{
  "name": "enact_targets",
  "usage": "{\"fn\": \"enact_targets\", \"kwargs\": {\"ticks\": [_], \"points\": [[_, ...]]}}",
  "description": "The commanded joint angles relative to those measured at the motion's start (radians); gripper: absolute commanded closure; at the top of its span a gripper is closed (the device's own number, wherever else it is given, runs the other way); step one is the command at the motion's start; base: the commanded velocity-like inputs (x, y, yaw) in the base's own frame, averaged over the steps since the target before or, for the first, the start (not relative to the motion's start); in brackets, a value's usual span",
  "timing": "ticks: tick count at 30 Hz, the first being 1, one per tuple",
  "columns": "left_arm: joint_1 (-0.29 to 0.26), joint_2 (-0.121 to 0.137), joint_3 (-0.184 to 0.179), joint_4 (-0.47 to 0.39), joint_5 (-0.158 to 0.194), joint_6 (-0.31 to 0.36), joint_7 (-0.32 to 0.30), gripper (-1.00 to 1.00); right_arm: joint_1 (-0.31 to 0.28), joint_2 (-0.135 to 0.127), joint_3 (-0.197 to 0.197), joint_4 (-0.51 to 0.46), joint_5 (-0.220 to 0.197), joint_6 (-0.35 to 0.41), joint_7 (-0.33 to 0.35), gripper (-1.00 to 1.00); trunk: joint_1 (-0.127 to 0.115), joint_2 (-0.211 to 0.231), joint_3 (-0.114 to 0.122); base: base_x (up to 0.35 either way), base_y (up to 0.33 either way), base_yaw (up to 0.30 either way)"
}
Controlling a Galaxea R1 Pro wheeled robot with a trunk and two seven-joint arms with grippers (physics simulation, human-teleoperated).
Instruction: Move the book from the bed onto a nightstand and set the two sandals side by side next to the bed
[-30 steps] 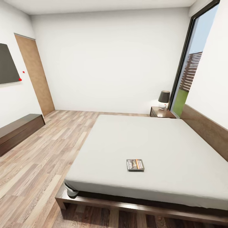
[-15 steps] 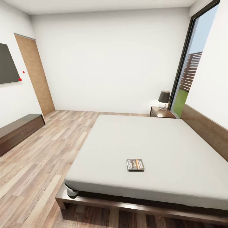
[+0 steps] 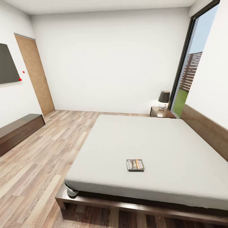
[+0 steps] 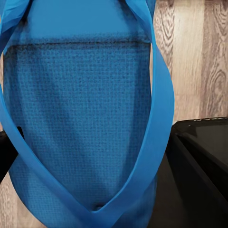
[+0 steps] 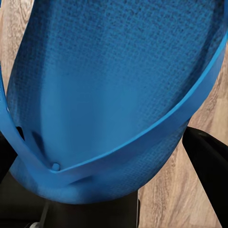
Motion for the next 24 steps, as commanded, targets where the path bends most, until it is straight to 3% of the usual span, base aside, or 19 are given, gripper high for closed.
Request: {"fn": "enact_targets", "kwargs": {"ticks": [1, 24], "points": [[-0.001, 0.0, -0.009, 0.001, 0.01, -0.005, 0.004, 1.0, -0.002, 0.0, 0.005, 0.003, -0.004, -0.006, 0.002, 1.0, 0.001, -0.002, -0.002, 0.0, 0.0, 0.0], [-0.001, 0.0, -0.01, 0.001, 0.01, -0.011, 0.004, 1.0, -0.002, 0.001, 0.005, 0.002, -0.002, -0.006, 0.003, 1.0, 0.085, -0.156, -0.071, 0.0, 0.0, 0.0]]}}
